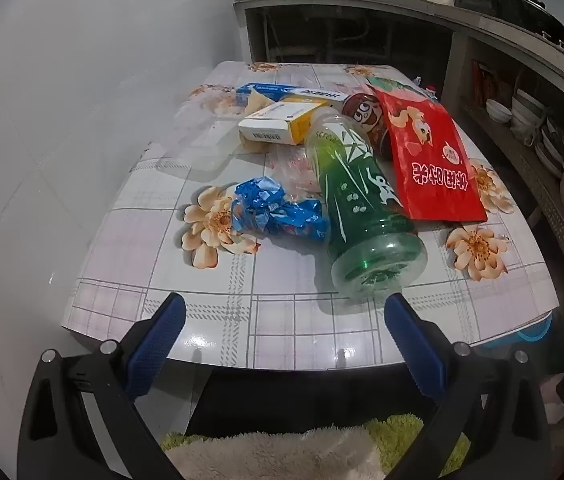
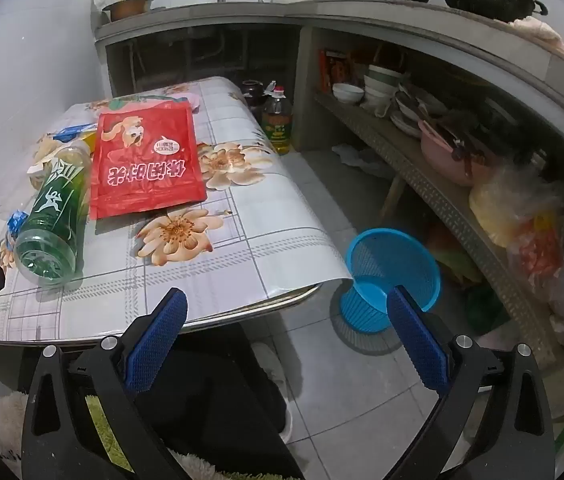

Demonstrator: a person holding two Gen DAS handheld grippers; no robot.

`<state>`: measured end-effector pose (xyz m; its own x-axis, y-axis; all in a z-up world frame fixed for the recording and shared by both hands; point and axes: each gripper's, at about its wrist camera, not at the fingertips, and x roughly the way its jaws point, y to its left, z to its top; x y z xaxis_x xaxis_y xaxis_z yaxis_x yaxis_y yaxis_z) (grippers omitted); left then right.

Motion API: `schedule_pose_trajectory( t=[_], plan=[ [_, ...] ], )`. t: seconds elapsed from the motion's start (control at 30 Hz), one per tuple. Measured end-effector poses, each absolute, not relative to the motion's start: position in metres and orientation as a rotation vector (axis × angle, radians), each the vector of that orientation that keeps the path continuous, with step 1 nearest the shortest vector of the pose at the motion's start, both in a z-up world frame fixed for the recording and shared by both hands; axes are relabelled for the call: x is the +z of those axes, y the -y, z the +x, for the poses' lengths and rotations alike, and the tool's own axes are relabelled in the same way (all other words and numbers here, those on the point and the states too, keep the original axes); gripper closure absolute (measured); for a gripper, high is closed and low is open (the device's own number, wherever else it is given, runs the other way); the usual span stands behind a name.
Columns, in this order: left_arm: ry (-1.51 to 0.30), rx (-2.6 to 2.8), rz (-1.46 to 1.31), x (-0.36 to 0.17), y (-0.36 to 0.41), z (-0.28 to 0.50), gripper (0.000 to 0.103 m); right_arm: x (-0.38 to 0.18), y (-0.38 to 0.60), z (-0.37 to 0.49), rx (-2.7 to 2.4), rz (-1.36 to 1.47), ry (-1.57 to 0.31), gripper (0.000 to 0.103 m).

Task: Collect trash

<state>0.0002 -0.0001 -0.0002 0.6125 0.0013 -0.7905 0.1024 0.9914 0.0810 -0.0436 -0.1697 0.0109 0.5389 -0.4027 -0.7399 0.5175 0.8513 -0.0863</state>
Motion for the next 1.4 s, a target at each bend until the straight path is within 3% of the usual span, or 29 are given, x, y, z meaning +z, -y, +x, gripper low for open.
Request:
schedule_pose_trajectory(
  t=[1.4],
  plan=[
    [-0.924,-0.076,0.124,-0.0053,0.0014,0.0003,0.006,0.0100,0.1712,-0.0440,-0.548,0.165,-0.841,0.008]
  ],
)
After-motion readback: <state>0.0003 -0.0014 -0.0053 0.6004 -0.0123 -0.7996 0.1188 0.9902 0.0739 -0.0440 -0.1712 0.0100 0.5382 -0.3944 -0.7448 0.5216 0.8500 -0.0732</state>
